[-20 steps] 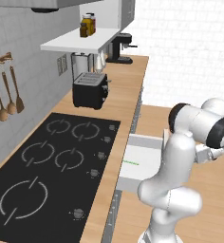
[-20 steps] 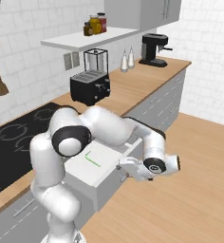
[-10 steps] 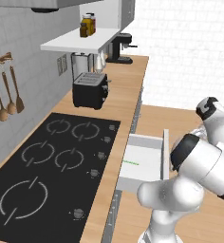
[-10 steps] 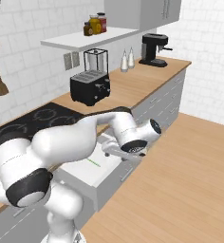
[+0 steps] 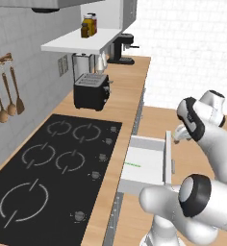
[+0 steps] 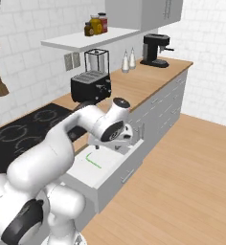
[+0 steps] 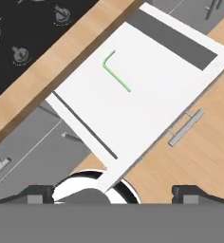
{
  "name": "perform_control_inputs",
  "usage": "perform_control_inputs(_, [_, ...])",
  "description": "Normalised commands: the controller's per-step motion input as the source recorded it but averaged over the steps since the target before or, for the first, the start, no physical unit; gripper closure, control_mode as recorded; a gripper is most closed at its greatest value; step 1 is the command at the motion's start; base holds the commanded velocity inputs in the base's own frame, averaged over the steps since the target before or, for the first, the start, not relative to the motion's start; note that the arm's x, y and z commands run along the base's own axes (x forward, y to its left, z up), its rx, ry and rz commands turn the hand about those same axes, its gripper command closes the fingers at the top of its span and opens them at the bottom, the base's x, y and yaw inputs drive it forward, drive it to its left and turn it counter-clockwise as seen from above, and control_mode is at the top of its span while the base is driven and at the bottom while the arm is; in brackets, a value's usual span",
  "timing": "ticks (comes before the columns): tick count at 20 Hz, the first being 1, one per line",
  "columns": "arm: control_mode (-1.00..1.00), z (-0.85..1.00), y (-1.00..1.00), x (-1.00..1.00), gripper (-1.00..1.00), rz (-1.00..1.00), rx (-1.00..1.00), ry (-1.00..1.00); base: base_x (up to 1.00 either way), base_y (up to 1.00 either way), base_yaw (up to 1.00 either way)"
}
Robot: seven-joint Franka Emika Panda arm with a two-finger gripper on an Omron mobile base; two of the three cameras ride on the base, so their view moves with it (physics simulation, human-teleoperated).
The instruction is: Take a straw from the drawer in front and place it inside the glass cup on the dining counter.
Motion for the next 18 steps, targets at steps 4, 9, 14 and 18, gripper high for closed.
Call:
perform_control_inputs(4, [-1.00,-0.05,0.12,0.45,-1.00,0.00,-0.12,0.19,0.00,0.00,0.00])
perform_control_inputs(9, [-1.00,-0.32,0.10,0.47,-1.00,0.00,-0.11,0.11,0.00,0.00,0.00])
perform_control_inputs(14, [-1.00,-0.30,0.13,0.37,-1.00,0.00,-0.06,0.01,0.00,0.00,0.00])
perform_control_inputs(18, [-1.00,-0.44,0.22,0.32,-1.00,0.00,-0.07,0.03,0.00,0.00,0.00])
